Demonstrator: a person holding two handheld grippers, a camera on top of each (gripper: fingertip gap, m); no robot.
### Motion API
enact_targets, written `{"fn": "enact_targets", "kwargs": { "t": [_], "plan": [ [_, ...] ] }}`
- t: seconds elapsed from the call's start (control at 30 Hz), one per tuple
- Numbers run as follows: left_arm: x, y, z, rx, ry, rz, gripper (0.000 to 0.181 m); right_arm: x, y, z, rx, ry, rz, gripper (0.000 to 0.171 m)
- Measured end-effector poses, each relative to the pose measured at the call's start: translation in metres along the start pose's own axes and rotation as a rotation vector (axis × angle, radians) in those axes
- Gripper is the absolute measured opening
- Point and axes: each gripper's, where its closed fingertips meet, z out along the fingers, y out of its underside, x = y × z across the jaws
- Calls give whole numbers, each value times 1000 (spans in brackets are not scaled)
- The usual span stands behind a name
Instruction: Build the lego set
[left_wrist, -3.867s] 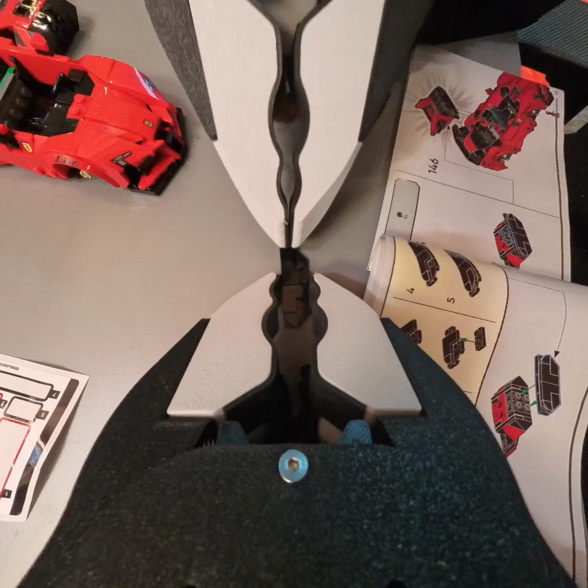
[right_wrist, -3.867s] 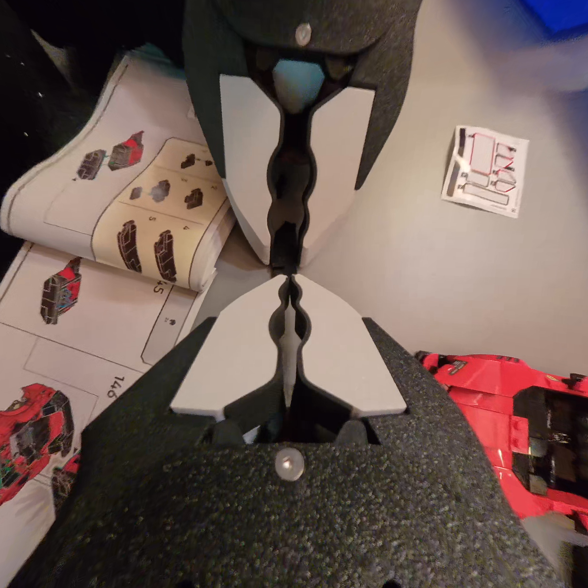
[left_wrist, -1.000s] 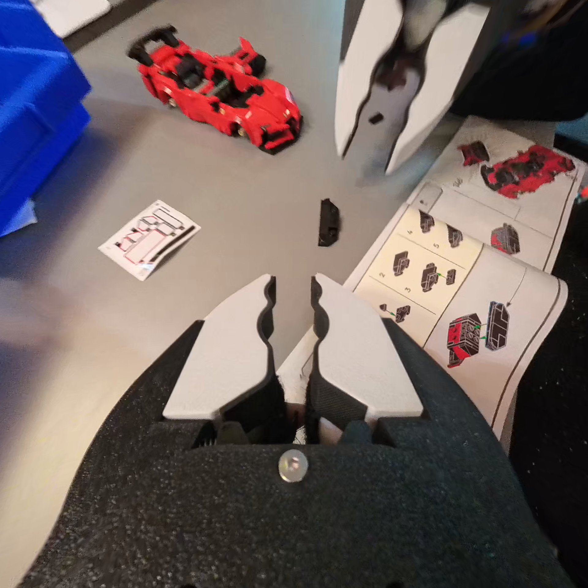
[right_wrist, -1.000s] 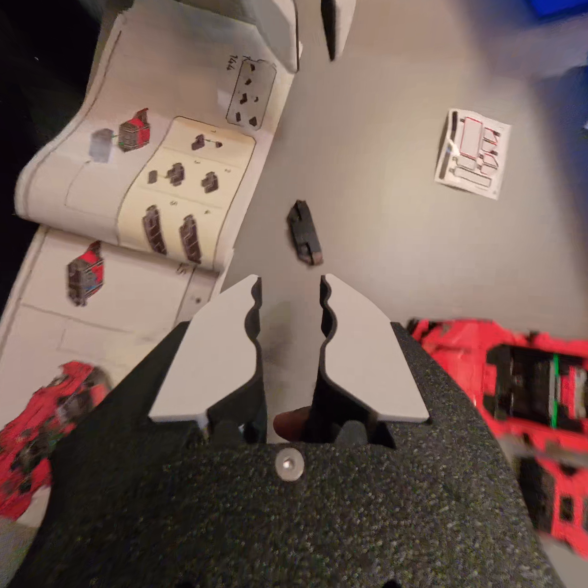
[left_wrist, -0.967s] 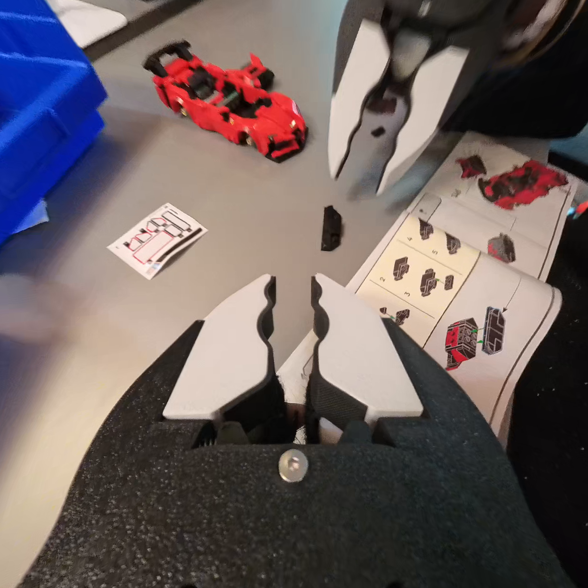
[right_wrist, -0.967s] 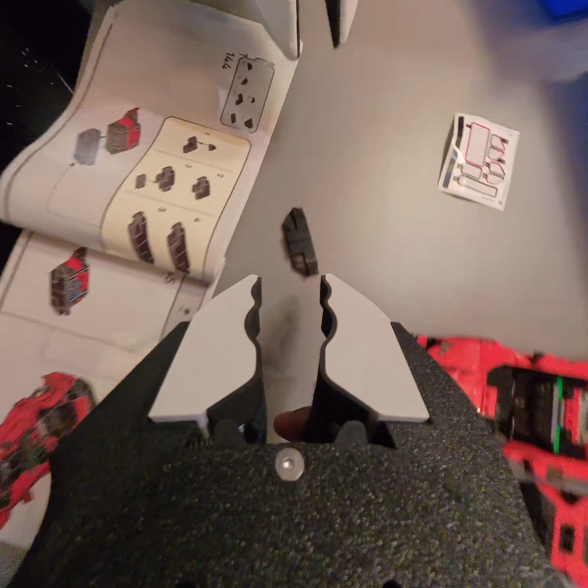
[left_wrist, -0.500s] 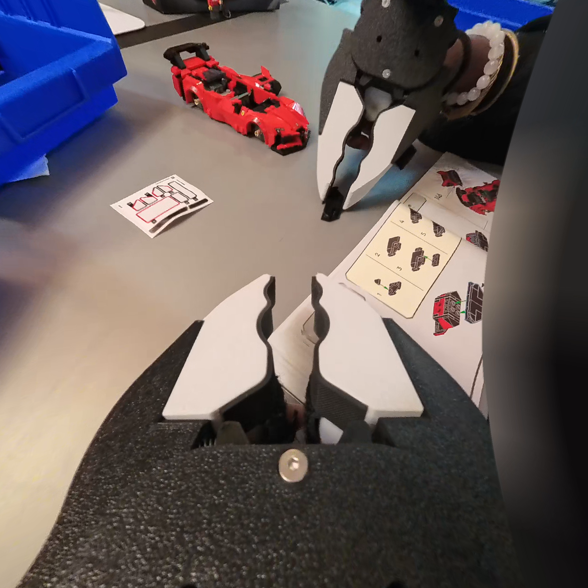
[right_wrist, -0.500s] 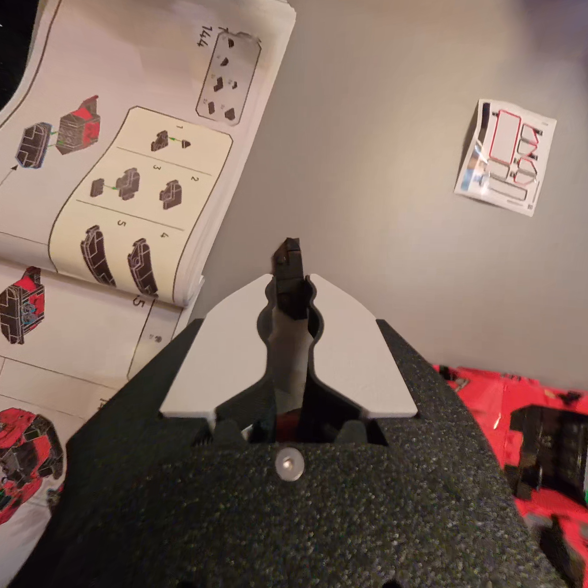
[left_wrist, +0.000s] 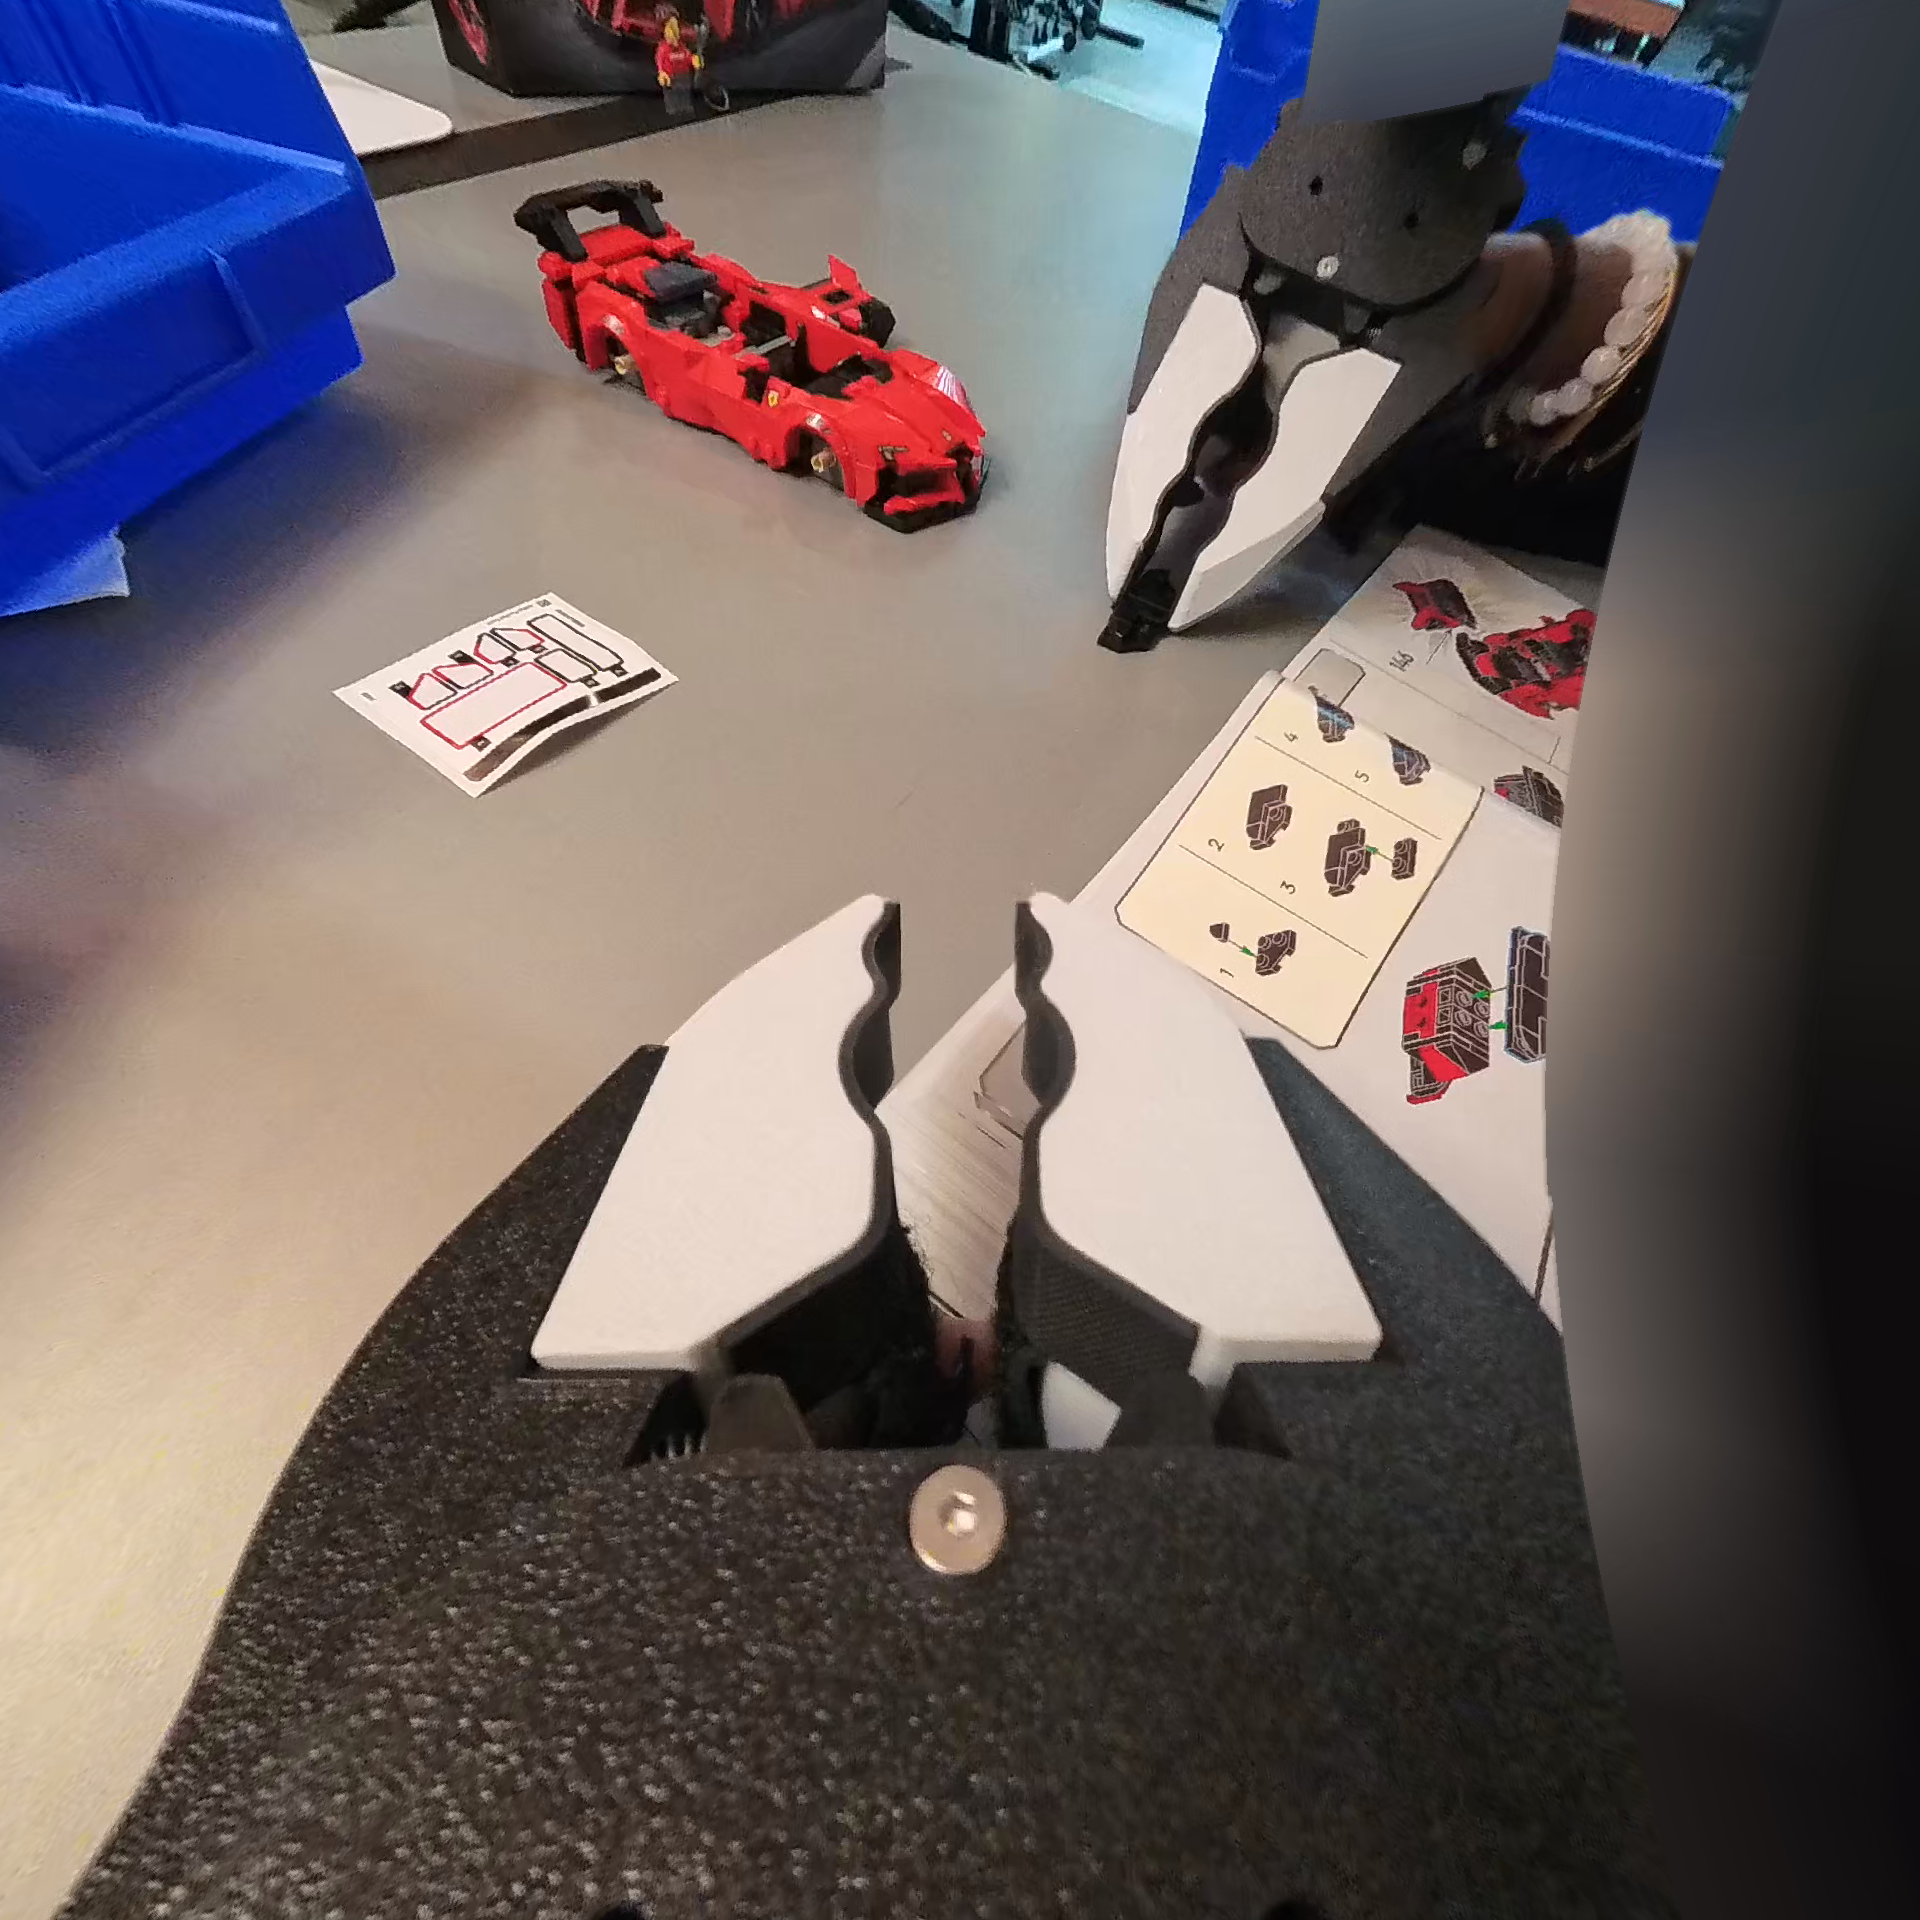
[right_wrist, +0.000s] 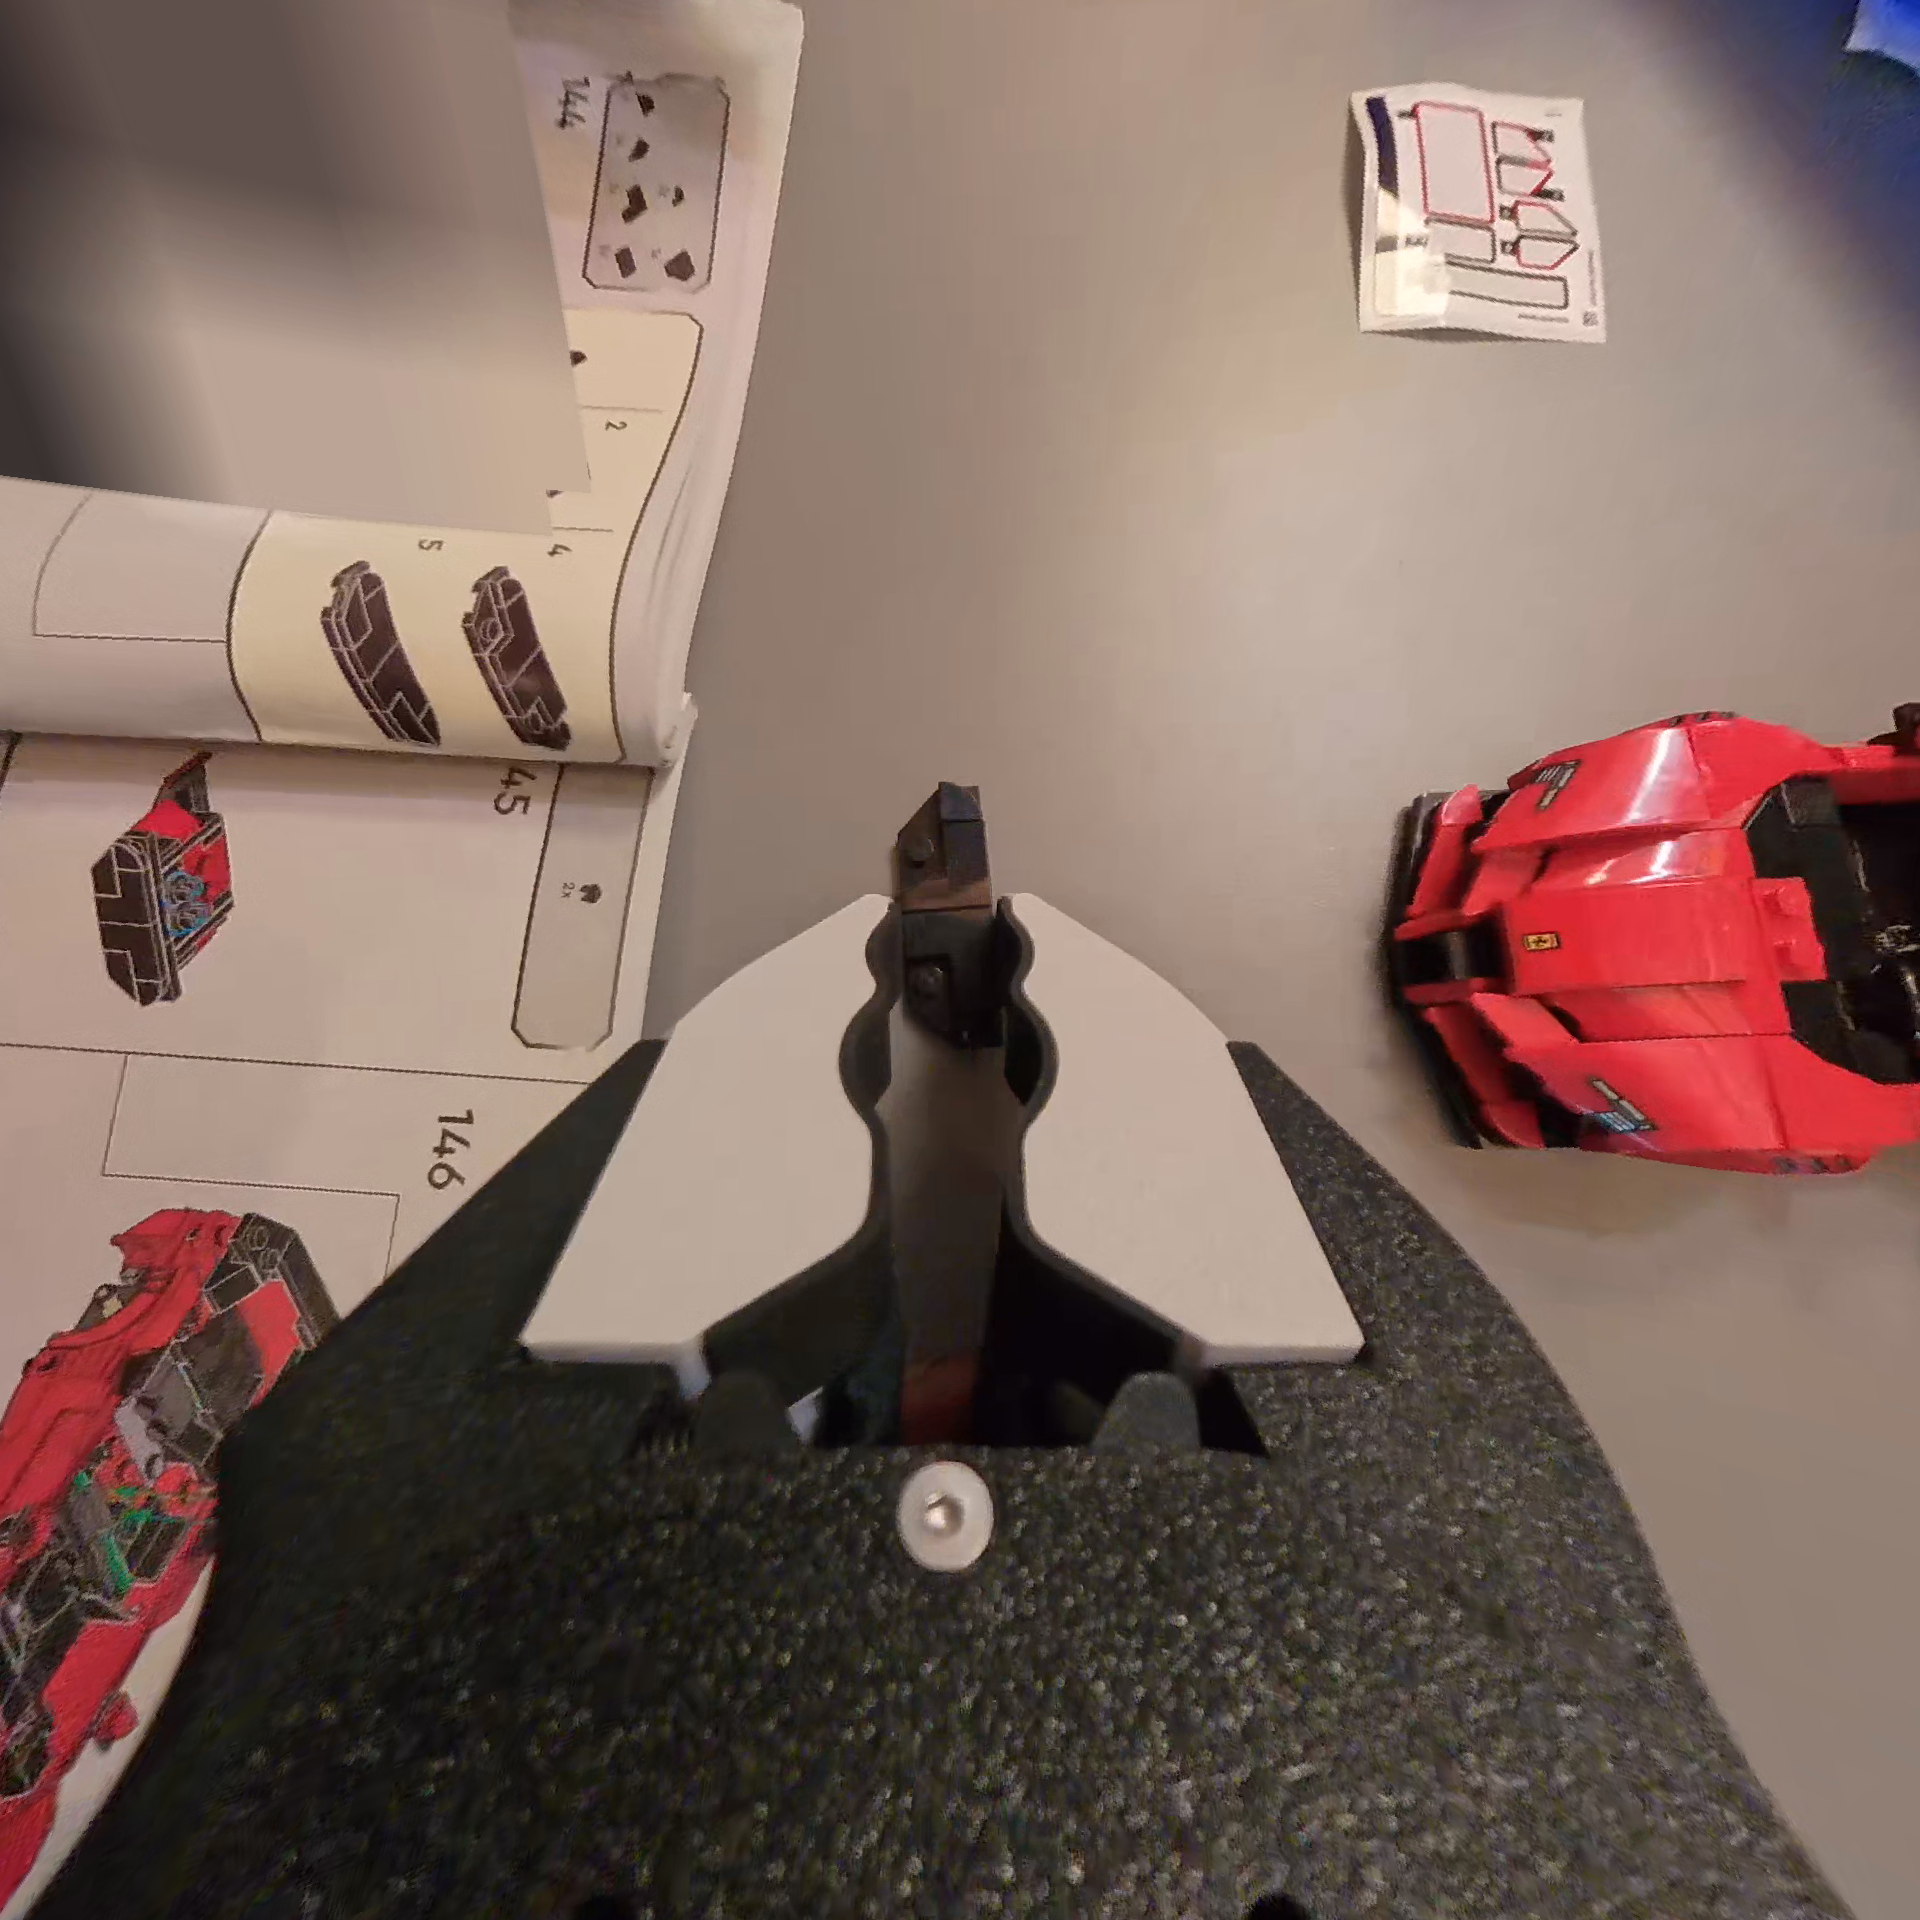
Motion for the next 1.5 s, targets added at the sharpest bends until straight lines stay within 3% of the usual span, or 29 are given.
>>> {"fn": "enact_targets", "kwargs": {
  "t": [0.2, 0.33, 0.43, 0.53, 0.63, 0.73, 0.87, 0.97, 1.07, 1.17, 1.27, 1.5],
  "plan": [
    [7, 8, 14, -132, 24, 56, 19, 0, -1, 0, 75, -11, 26, 17],
    [23, -8, 33, -160, 90, 119, 15, 1, -1, 0, 74, 6, 8, 17],
    [39, -20, 49, -199, 194, 183, 15, 3, -1, 0, 75, 13, 30, 36],
    [44, -24, 66, -269, 265, 239, 10, -3, -8, -5, 140, -43, 71, 39],
    [40, -29, 79, -308, 276, 234, 5, 6, -17, -17, 237, -26, 125, 32],
    [52, -49, 83, -195, 329, 144, 4, 18, -36, -41, 433, 3, 174, 16],
    [60, -64, 73, -47, 337, 72, 23, 27, -58, -79, 723, 8, 201, 7],
    [56, -64, 64, 1, 294, 87, 28, 27, -60, -90, 795, 32, 145, 16],
    [50, -61, 58, 0, 226, 101, 42, 28, -64, -95, 819, 104, 72, 34],
    [49, -61, 54, -35, 183, 131, 59, 25, -74, -108, 910, 152, 3, 64],
    [48, -72, 52, -51, 124, 185, 75, 30, -81, -127, 1014, 174, 40, 82],
    [44, -121, 46, 6, -52, 333, 86, 28, -84, -159, 1227, 76, 99, 72]
  ]
}}
